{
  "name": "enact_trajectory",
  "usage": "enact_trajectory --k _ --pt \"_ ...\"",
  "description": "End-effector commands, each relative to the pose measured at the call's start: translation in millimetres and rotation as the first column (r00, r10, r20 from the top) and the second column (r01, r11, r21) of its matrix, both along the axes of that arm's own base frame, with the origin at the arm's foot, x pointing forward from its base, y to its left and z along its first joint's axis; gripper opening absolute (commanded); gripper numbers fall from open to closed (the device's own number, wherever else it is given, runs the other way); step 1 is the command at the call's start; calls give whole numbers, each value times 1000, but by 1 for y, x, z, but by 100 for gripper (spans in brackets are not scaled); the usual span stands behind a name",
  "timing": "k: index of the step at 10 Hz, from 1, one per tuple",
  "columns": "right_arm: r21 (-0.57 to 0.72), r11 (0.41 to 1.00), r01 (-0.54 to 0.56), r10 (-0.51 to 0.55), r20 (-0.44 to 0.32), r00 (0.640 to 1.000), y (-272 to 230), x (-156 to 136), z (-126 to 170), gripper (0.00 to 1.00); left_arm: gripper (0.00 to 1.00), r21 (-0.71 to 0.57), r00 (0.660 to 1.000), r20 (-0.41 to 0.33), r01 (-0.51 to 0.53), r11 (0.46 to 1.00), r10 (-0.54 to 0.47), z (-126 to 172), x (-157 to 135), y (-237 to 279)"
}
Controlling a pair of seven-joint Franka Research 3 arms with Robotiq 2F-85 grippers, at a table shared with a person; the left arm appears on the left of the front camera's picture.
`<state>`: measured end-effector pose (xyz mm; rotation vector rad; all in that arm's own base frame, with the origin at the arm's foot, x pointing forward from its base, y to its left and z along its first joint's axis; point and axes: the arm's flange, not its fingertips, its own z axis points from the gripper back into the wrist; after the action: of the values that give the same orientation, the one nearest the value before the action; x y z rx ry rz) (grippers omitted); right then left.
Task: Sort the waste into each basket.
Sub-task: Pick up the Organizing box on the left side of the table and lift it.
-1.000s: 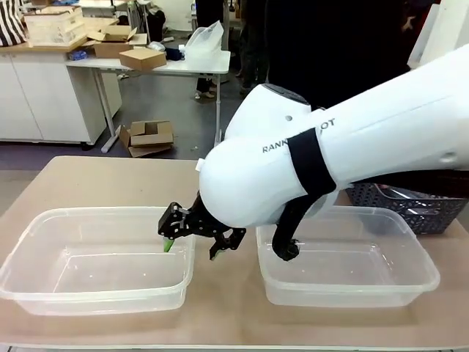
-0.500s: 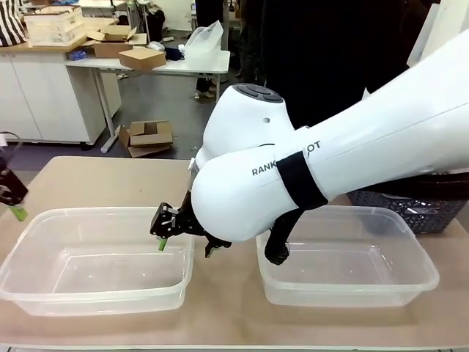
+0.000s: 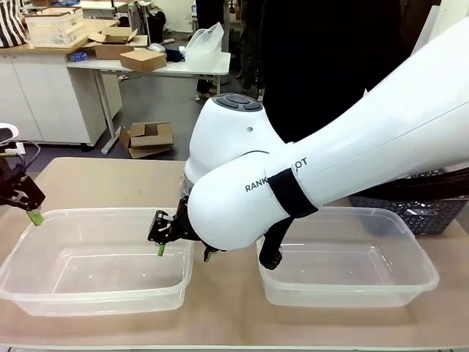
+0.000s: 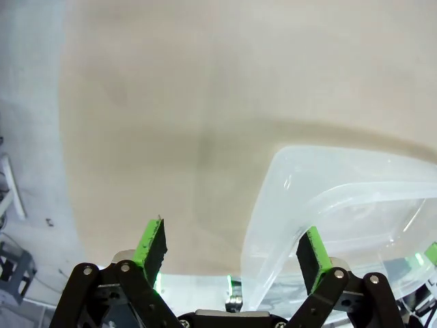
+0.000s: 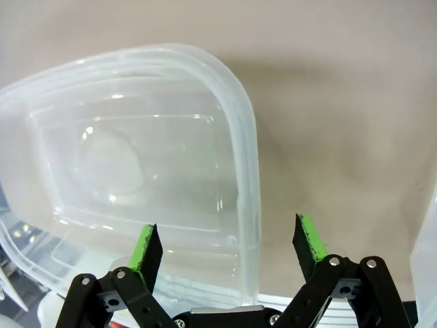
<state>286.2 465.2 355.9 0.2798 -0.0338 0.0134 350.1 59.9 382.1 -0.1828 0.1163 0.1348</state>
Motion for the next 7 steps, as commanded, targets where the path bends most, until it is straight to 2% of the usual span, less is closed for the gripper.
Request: enact_trajectory --k 1,4,5,6,7 --pt "-36 999 35 -35 -1 999 12 3 4 100 100 -16 995 -56 80 997 -80 -63 -87 -30" --pt "-32 998 50 -50 8 999 6 4 11 100 100 42 957 -113 275 961 -269 -74 -101 -37" --pt "-35 998 56 -55 9 998 5 5 11 100 100 36 951 -113 294 955 -289 -74 -103 -37" --pt "-54 997 61 -60 20 998 7 7 7 46 40 47 949 -105 303 952 -297 -74 -103 -37" --pt "-60 996 62 -62 11 998 7 7 5 41 40 60 949 -99 306 950 -300 -75 -102 -38"
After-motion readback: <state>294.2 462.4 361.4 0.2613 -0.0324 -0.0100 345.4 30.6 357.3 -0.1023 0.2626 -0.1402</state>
